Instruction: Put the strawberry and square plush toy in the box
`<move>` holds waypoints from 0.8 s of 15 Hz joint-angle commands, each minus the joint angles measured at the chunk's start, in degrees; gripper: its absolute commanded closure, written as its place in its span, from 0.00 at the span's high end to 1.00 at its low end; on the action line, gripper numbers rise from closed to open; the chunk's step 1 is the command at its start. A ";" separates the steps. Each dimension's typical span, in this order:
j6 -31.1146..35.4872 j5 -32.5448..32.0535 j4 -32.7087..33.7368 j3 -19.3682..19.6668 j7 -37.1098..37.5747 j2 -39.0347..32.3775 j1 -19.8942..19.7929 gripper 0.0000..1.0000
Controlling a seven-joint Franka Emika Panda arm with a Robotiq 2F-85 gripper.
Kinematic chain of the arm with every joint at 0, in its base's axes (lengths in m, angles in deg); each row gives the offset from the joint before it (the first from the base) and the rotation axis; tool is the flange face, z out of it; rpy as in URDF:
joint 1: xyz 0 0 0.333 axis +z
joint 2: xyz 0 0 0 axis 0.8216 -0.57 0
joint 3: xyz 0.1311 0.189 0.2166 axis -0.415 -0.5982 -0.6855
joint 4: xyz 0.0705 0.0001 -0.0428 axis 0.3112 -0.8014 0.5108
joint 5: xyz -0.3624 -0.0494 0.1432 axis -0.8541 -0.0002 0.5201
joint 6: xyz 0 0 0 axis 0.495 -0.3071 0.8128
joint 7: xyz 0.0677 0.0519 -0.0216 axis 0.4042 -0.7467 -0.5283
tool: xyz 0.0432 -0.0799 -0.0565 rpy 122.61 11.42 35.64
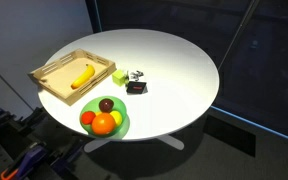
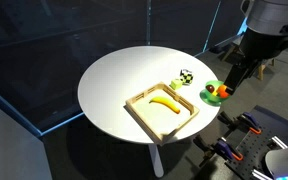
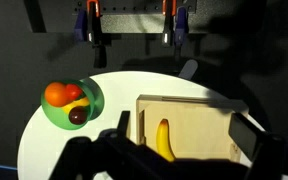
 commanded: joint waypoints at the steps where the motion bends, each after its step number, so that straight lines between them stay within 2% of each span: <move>1: -0.06 -0.37 0.06 0.50 0.33 -0.14 0.55 1.00; 7: -0.06 -0.29 0.28 0.61 0.41 -0.47 0.38 1.00; 12: 0.07 0.05 1.21 2.59 -0.03 -1.54 -0.67 1.00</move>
